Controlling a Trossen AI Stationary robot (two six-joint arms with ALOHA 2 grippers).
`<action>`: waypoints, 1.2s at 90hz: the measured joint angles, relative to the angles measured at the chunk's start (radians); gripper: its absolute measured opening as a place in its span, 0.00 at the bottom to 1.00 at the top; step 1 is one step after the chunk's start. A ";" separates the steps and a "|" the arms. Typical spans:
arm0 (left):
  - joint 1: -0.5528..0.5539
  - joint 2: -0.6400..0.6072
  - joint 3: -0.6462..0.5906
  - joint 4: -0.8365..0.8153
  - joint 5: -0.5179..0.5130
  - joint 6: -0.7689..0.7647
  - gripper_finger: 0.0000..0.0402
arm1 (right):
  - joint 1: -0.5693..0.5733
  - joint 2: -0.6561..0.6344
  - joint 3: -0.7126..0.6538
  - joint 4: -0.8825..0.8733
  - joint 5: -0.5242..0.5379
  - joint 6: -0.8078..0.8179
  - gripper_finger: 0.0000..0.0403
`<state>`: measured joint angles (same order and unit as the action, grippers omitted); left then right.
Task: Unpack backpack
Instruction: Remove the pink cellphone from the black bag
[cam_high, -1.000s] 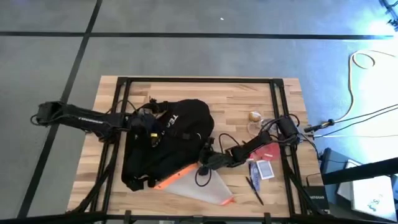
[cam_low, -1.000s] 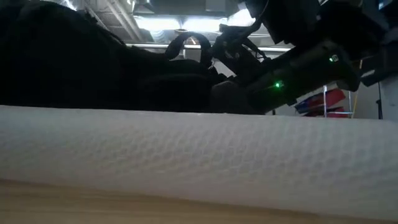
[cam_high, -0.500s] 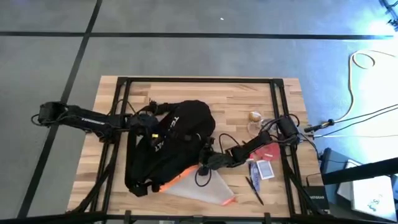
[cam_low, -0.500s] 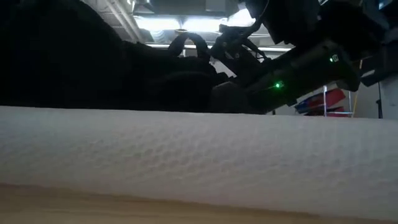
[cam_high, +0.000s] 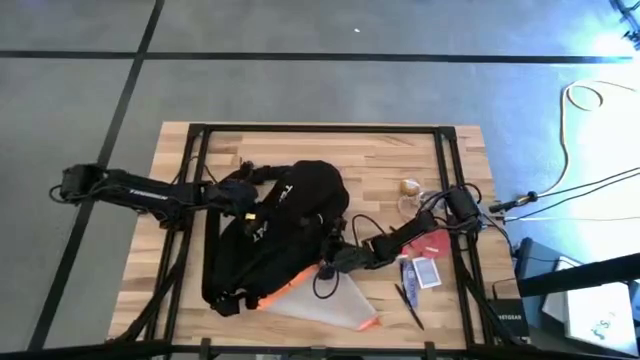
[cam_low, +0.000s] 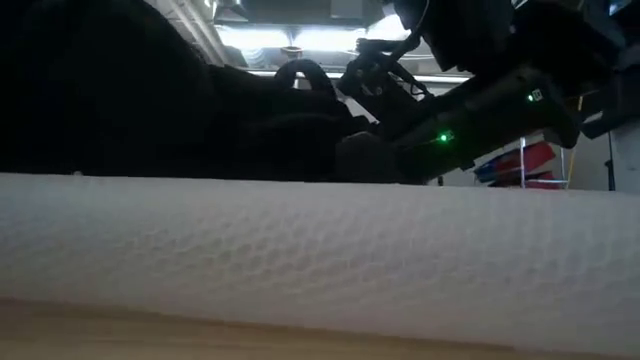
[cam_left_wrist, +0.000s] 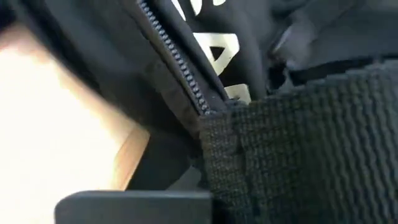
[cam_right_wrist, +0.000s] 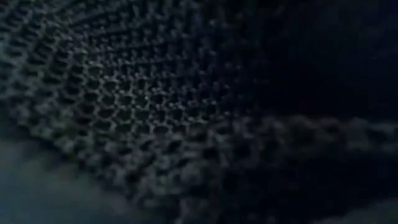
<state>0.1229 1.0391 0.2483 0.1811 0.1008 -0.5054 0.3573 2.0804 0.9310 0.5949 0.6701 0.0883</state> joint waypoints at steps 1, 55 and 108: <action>0.002 -0.002 0.005 -0.002 0.002 0.002 0.01 | 0.000 0.000 0.000 0.000 0.000 0.000 0.00; 0.017 -0.173 0.385 -0.398 -0.050 0.196 0.00 | 0.002 -0.141 -0.001 -0.205 0.106 0.018 0.00; -0.013 -0.182 0.679 -0.479 -0.050 0.256 0.00 | -0.027 -0.136 -0.025 -0.309 0.087 0.125 0.00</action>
<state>0.1104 0.8570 0.9270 -0.2974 0.0505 -0.2492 0.3305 1.9443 0.9063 0.2862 0.7575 0.2136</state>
